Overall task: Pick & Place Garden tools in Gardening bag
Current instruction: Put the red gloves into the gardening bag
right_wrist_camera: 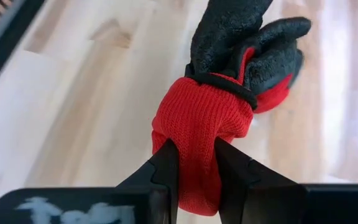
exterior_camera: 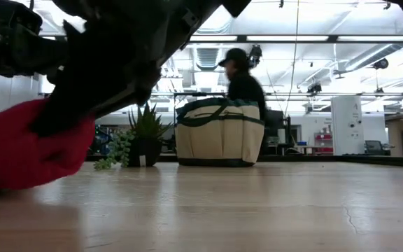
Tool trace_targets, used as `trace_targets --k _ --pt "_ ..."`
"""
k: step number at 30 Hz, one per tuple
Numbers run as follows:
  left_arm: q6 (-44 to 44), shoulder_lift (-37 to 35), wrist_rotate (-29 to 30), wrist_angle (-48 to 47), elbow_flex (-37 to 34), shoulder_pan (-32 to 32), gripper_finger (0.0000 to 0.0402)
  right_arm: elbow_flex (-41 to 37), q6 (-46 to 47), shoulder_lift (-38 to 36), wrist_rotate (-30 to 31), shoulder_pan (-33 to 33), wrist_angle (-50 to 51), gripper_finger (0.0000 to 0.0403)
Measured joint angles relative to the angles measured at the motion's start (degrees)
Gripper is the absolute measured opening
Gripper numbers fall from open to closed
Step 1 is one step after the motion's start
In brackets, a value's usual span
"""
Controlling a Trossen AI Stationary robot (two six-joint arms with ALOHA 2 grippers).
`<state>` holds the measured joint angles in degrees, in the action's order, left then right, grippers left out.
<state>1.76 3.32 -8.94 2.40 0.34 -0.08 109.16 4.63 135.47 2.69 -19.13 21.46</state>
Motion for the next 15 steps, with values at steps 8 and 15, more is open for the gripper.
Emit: trace_targets --k 8,15 --pt "0.0 0.0 0.0 0.0 0.0 0.0 0.0028 0.0 -1.8 -3.2 8.4 0.0 7.7 0.0063" --pt "0.0 0.1 0.0 0.0 0.0 0.0 0.0028 0.0 -2.3 -6.1 17.6 0.1 18.1 0.0063"
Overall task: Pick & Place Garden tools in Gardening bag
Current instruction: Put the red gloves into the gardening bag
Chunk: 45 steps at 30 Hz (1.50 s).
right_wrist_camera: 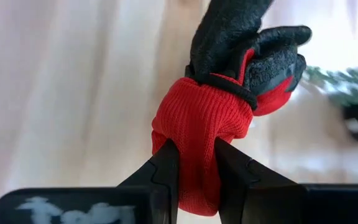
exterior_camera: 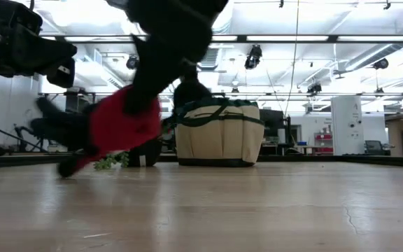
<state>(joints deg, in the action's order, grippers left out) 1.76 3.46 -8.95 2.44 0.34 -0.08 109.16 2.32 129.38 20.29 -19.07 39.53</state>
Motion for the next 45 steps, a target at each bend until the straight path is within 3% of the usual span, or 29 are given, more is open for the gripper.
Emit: trace_targets --k 8,24,45 --pt "0.0 0.0 0.0 0.0 0.0 0.0 0.0028 0.0 0.0 -3.7 5.1 0.0 11.2 0.0063" --pt "0.0 0.0 0.0 0.0 0.0 0.0 0.0028 0.0 -0.8 -10.5 21.7 0.3 23.7 0.0063" --pt "0.0 0.0 0.0 0.0 0.0 0.0 0.0028 0.0 0.4 -26.4 21.5 7.8 27.9 0.0063"
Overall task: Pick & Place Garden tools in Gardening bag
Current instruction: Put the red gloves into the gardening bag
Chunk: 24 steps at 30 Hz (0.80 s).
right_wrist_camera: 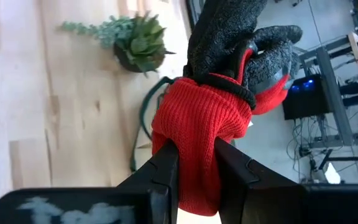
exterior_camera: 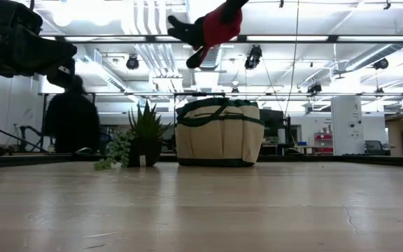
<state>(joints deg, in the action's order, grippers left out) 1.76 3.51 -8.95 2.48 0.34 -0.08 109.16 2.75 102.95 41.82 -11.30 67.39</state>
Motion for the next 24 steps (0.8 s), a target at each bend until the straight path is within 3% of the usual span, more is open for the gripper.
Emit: trace_targets --k 11,24 --pt "0.0 0.0 0.0 0.0 0.0 0.0 0.0028 0.0 -2.6 -3.1 -7.0 7.4 -0.2 0.0063" --pt "0.0 0.0 0.0 0.0 0.0 0.0 0.0028 0.0 -7.0 -3.6 -22.8 16.2 -0.7 0.0063"
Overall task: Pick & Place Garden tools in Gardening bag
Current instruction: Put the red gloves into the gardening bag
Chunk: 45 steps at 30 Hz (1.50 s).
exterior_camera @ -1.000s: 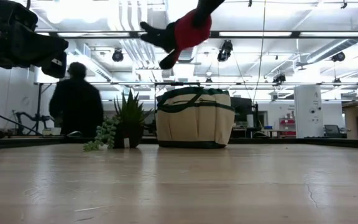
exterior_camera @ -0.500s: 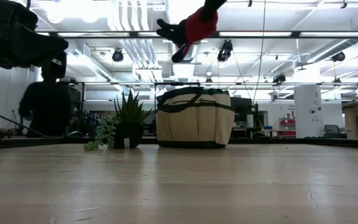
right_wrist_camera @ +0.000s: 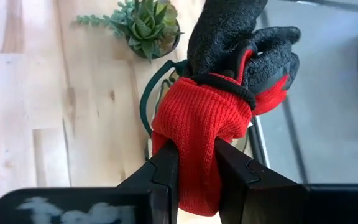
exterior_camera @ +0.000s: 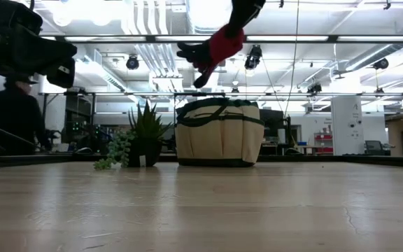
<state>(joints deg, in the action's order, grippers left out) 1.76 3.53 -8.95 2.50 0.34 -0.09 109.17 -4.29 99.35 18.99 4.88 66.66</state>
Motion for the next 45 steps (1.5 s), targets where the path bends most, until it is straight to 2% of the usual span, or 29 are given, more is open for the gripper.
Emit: trace_targets --k 7,16,28,36,38,41,45 --pt "0.0 0.0 0.0 0.0 0.0 0.0 0.0028 1.6 -0.7 0.0 -11.6 4.3 -0.7 0.0063" --pt "0.0 0.0 0.0 0.0 0.0 0.0 0.0028 3.5 -1.1 0.0 -31.7 9.8 -1.5 0.0063" --pt "0.0 0.0 0.0 0.0 0.0 0.0 0.0028 -0.9 0.5 0.0 -73.3 16.3 -0.4 0.0063" --pt "0.0 0.0 0.0 0.0 0.0 0.0 0.0028 -7.2 2.2 0.1 -99.4 16.7 -2.0 0.0063" --pt "0.0 0.0 0.0 0.0 0.0 0.0 0.0028 -8.4 2.2 0.1 -101.9 16.3 -2.7 0.0063" --pt "0.0 0.0 0.0 0.0 0.0 0.0 0.0028 -9.2 1.3 0.1 -101.1 16.1 -3.0 0.0063" --pt "0.0 0.0 0.0 0.0 0.0 0.0 0.0028 -9.3 1.2 0.1 -95.2 16.1 -3.6 0.0063"
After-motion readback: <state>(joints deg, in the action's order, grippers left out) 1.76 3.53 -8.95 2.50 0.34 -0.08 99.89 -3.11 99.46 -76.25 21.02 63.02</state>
